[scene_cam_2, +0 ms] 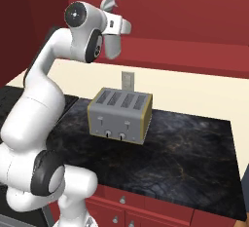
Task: Move the cutting board and knife to the sink. Then move spray from the cabinet to the counter.
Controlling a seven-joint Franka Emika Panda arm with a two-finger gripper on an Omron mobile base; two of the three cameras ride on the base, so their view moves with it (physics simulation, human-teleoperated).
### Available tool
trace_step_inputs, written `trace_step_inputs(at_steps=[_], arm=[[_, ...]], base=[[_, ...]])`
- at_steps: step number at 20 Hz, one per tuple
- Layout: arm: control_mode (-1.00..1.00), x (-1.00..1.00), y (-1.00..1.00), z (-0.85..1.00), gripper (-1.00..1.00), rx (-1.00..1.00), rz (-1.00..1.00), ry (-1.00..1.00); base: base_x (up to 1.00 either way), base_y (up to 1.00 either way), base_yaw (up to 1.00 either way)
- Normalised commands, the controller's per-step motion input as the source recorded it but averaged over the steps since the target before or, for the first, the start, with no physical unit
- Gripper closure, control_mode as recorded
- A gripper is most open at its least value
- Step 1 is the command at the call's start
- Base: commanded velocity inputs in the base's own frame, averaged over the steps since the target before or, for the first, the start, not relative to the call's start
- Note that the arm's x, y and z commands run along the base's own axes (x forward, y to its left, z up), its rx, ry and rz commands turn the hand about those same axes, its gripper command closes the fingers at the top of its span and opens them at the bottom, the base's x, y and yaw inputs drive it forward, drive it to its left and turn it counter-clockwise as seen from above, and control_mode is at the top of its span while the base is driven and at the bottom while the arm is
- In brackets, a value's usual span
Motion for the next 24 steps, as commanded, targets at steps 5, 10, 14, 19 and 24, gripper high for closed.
trace_step_inputs(at_steps=[5, 10, 14, 19, 24], arm=[[-1.00, -0.94, 0.00, 0.46, 1.00, 0.00, 0.10, 0.03], [-1.00, -1.00, -0.01, 0.41, 1.00, 0.00, 0.12, 0.00], [-1.00, -1.00, -0.02, -0.01, 1.00, 0.00, 0.15, 0.00], [-1.00, -1.00, 0.00, -0.46, 1.00, 0.00, 0.13, 0.00], [-1.00, -0.84, 0.00, -0.46, 1.00, 0.00, 0.05, 0.01]], base=[[0.00, 0.00, 0.00], [0.00, 0.00, 0.00], [0.00, 0.00, 0.00], [0.00, 0.00, 0.00], [0.00, 0.00, 0.00]])
